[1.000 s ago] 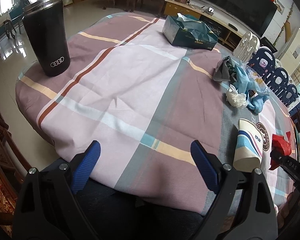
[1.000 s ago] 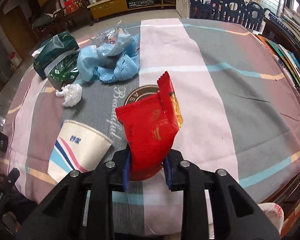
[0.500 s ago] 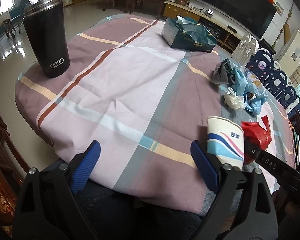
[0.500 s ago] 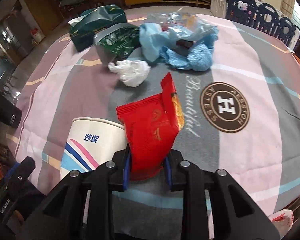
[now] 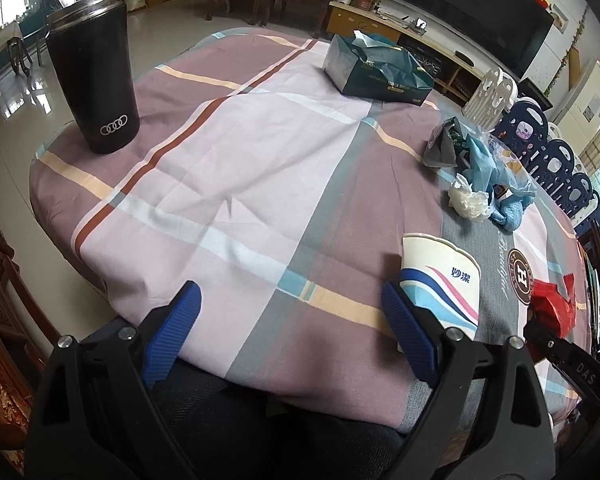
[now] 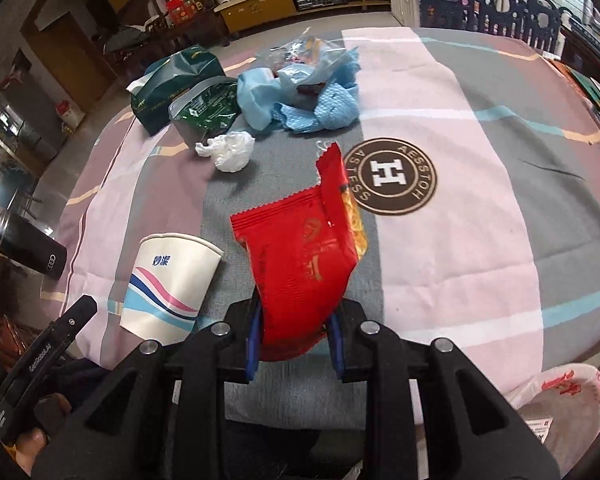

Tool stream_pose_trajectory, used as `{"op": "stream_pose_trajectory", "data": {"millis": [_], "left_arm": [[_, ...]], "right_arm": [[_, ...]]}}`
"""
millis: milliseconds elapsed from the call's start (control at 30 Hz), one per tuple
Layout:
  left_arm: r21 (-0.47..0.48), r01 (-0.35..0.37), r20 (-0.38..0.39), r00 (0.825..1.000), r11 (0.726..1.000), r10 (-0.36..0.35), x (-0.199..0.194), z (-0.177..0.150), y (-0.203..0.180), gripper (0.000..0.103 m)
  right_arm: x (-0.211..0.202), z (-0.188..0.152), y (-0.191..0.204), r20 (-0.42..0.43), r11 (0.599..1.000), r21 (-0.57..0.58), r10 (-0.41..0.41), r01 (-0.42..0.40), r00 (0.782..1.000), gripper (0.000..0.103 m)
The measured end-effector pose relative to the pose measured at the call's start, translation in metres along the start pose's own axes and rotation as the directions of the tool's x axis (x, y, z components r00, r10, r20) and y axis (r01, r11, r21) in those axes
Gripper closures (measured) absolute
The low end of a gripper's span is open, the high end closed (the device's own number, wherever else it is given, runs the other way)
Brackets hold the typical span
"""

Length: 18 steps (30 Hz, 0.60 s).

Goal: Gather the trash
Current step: 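Grasp the paper cup with the left tool while the right tool holds the red packet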

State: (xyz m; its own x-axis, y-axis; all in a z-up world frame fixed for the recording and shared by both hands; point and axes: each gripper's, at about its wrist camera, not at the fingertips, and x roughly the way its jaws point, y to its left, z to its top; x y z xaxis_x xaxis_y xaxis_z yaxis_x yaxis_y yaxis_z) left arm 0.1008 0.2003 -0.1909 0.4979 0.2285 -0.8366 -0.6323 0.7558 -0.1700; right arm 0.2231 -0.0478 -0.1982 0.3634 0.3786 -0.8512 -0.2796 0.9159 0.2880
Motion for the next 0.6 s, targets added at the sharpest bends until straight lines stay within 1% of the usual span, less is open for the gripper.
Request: {"op": "stream_pose_trajectory", "data": {"millis": [133,267,333,433,500,600], "left_arm": [[0.0,0.01,0.002,1.0,1.0,-0.01,-0.001,0.0,0.0,0.012],[-0.039,0.056,-0.018,0.998,0.998,-0.056,0.002,-0.001,0.005,0.012],[-0.058,0.091,-0.021,0.995,0.994,-0.093,0.002,-0.001,0.007,0.012],[-0.068,0.172,-0.04,0.984,0.983,-0.175,0.0,0.0,0.001,0.011],[-0.036,0.203,-0.048,0.978,0.979,-0.205,-0.002,0.0,-0.011,0.01],[0.091,0.191,-0.087,0.979,0.977,-0.183,0.002,-0.002,-0.047,0.01]], "right_arm": [[-0.012,-0.012,-0.015,0.014,0.999,0.047,-0.004,0.003,1.0,0.075],[-0.02,-0.018,-0.024,0.027,0.997,0.079,-0.003,0.001,1.0,0.075],[-0.026,-0.021,-0.027,0.039,0.996,0.092,0.007,-0.01,0.999,0.075],[-0.035,-0.024,-0.032,0.056,0.995,0.101,0.019,-0.024,0.998,0.075],[-0.041,-0.026,-0.036,0.065,0.994,0.103,0.03,-0.037,0.997,0.075],[-0.046,-0.03,-0.045,0.07,0.992,0.116,0.044,-0.052,0.997,0.075]]}}
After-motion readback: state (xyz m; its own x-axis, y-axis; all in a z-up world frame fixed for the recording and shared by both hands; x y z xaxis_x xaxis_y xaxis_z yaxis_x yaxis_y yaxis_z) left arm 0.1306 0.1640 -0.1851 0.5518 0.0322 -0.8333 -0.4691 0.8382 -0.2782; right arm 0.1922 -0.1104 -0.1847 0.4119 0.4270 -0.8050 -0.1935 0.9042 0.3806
